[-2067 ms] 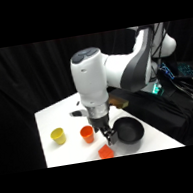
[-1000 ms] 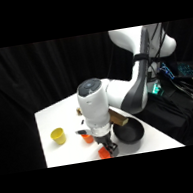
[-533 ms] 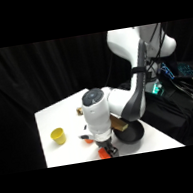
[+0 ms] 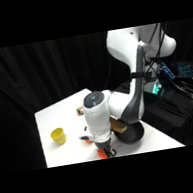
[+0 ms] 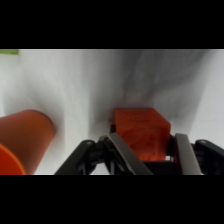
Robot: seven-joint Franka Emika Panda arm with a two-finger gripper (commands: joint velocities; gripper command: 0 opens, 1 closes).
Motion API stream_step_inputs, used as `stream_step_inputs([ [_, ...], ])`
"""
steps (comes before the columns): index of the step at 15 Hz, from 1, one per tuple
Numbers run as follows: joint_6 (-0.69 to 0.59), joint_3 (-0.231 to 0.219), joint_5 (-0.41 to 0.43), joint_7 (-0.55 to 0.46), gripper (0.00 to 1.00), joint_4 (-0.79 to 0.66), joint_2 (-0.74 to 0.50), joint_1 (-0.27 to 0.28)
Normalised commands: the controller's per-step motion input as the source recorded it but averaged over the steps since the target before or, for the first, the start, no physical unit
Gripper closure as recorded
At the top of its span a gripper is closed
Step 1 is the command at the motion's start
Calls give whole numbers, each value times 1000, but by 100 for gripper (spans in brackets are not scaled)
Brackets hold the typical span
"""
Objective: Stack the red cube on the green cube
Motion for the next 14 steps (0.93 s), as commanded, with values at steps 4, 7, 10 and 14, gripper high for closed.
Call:
stream_step_inputs([
  [4,-33,-120,-39,91,71,-117,-173,151],
  [7,-277,-123,-112,136,74,-183,-382,184],
  [10,-359,-89,-177,175,74,-209,-502,166],
  [14,-345,-23,-207,170,74,-189,-495,94],
])
